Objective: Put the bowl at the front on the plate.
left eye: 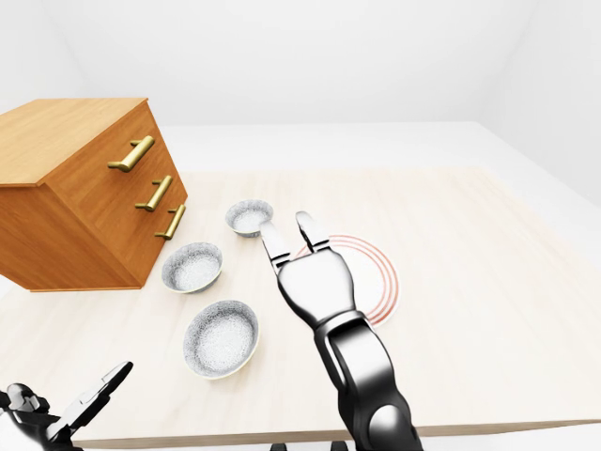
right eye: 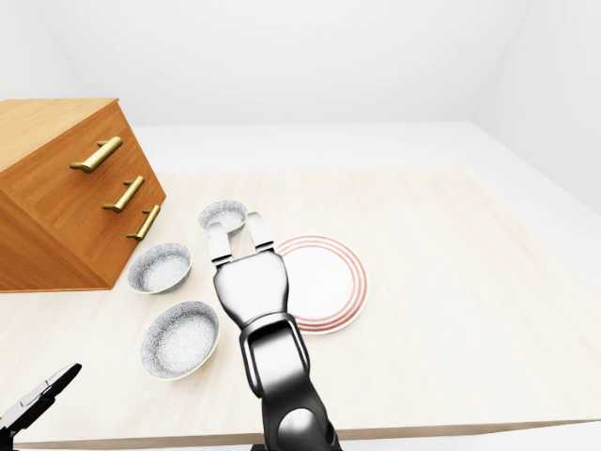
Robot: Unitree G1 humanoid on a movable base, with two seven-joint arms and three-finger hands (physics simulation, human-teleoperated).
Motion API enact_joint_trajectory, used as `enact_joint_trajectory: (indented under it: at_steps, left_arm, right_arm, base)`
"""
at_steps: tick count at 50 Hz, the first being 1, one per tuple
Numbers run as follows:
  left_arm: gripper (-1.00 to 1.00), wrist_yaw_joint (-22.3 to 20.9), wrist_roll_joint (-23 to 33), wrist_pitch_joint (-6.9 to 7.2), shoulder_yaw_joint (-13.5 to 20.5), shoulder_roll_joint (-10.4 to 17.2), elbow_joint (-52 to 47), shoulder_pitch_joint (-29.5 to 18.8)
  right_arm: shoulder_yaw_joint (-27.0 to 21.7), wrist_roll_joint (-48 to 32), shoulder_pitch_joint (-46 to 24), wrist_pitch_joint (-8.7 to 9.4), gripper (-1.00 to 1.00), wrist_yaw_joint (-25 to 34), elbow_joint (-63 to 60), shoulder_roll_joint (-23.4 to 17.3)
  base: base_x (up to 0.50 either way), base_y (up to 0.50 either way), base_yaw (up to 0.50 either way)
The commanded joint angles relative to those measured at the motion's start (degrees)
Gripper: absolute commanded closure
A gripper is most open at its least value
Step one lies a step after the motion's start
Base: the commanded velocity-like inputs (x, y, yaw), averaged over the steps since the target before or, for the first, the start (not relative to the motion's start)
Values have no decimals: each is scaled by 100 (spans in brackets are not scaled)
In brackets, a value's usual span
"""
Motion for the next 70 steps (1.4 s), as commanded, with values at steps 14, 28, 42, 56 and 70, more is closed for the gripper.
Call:
enact_joint_trajectory:
  at_steps: [14, 28, 42, 56, 70]
  left_arm:
    - [-100, 26, -24, 75, -3, 15, -45, 10]
    - [-100, -19, -17, 66, 43, -8, -53, -6]
    - [-100, -17, -41, 22, 17, -8, -68, 32]
    - [-100, 13, 17, -175, -45, 11, 138, -17]
    - [-100, 7, 17, -127, -36, -1, 57, 11]
  right_arm:
    - [658, 385, -26, 0, -100, 0, 490, 201]
    - [1578, 459, 342, 0, -100, 0, 180, 34]
    - [2492, 343, 778, 0, -100, 0, -337, -325]
    - [2723, 658, 1233, 0, -100, 0, -135, -966]
    - [2579, 530, 1136, 0, -100, 0, -101, -814]
  base:
    - [0, 0, 0]
    - [0, 0, 0]
    - [0, 0, 0]
    - [0, 0, 0]
    - [0, 0, 0]
